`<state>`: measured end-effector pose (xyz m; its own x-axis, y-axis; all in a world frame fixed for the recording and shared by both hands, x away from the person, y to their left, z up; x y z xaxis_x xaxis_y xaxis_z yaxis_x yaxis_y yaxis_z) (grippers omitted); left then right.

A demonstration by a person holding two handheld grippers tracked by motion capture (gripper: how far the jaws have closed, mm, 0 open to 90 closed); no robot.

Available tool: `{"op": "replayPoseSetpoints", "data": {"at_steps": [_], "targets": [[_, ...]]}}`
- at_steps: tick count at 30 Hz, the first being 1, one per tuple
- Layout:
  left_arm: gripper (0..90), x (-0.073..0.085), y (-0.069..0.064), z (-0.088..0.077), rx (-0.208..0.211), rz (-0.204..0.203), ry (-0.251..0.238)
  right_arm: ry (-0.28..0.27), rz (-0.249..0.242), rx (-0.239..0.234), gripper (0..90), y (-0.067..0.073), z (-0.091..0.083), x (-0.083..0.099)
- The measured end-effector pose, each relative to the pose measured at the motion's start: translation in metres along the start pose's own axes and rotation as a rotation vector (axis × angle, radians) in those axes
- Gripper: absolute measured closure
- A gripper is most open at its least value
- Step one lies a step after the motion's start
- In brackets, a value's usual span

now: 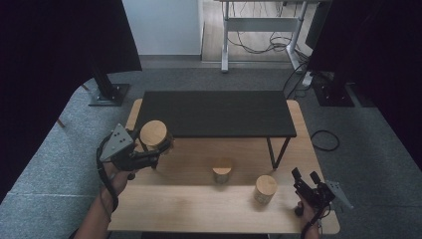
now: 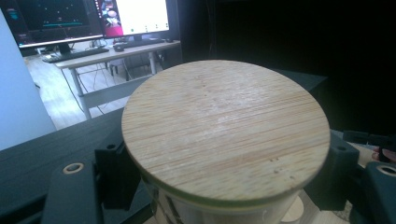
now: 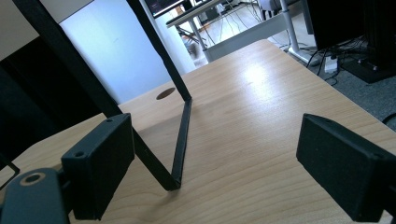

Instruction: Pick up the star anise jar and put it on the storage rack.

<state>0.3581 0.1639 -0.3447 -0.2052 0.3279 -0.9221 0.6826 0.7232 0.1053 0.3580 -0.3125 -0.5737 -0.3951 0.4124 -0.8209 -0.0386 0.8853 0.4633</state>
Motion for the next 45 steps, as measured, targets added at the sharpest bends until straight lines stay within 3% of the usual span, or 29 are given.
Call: {"op": "replayPoseSetpoints", "data": {"at_steps": [11, 33, 45], "targets": [[25.2, -0.009, 0.001, 0.005, 0.004, 0.013, 0.006, 0.001, -0.001, -0.001, 10.9, 0.000, 0.000, 0.000], [25.2, -0.021, 0.019, 0.020, -0.022, 0.012, 0.009, 0.002, 0.007, -0.013, 10.8, -0.001, 0.000, 0.000], [25.2, -0.031, 0.023, 0.029, -0.033, 0.048, 0.023, 0.003, 0.009, -0.015, 10.8, -0.001, 0.000, 0.000]]}}
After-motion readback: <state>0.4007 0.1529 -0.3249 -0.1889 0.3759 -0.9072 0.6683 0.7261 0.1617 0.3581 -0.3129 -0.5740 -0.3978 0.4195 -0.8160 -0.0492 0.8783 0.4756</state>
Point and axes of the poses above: each handheld gripper's, and its own axes: z roughly forward along the jaws, x roughly out of its underside, y roughly to its left, the point moved 8 cm from there along z, roughly forward along the jaws, and after that the axes turned 13 degrees about y, right-handed, at the moved point
